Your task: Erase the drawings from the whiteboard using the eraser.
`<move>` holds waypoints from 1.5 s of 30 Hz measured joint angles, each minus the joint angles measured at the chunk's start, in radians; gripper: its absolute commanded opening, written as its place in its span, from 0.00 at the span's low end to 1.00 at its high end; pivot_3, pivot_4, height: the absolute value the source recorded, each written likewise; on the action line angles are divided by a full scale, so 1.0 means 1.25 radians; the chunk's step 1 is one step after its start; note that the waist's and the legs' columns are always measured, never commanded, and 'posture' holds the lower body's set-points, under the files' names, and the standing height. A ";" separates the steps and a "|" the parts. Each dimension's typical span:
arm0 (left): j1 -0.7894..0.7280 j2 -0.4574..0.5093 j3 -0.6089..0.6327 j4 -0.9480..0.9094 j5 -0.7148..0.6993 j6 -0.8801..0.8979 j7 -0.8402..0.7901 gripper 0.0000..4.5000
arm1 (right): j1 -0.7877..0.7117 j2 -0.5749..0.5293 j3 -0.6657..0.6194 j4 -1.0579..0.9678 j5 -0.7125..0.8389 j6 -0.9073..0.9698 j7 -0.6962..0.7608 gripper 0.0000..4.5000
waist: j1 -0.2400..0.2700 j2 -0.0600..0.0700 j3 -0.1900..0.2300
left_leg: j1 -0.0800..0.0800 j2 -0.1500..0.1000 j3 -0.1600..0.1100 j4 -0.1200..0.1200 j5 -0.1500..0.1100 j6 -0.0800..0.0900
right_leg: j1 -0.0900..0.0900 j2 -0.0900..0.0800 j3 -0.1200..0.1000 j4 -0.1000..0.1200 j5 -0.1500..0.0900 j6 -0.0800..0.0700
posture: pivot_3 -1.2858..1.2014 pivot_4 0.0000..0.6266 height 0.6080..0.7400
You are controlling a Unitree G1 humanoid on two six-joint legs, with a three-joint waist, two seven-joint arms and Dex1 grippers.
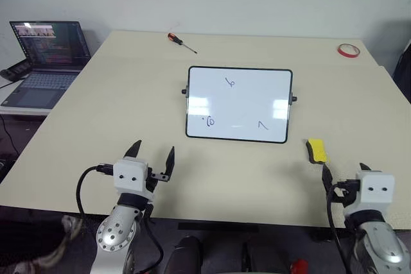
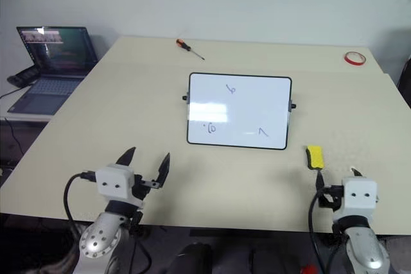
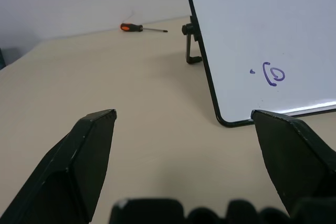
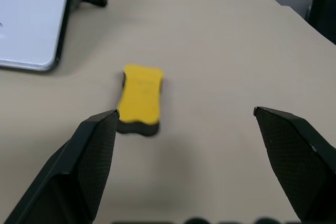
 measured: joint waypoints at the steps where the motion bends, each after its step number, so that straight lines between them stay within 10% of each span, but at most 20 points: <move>1: 0.003 -0.002 -0.001 -0.008 0.000 0.006 0.000 1.00 | 0.000 -0.002 -0.006 -0.008 0.004 0.008 0.002 0.99 | 0.000 0.000 0.000 | 0.000 0.000 0.000 0.000 0.000 0.000 | 0.000 0.000 0.000 0.000 0.000 0.000 | 0.52 0.24 1.00; 32: -0.196 -0.006 -0.045 0.008 0.001 0.106 -0.001 1.00 | -0.064 0.035 0.006 -0.035 0.003 0.043 -0.039 0.99 | 0.000 0.000 -0.001 | 0.001 0.000 0.000 0.000 0.000 0.000 | 0.001 0.001 -0.001 0.000 0.000 0.000 | 0.52 0.24 1.00; 45: -0.549 0.148 -0.142 0.252 -0.252 0.194 -0.494 1.00 | -0.249 -0.001 0.027 0.007 0.069 0.246 -0.017 0.99 | -0.003 0.000 -0.001 | 0.001 -0.001 0.003 0.000 0.000 0.000 | 0.001 0.005 -0.002 0.000 0.002 -0.003 | 0.52 0.24 1.00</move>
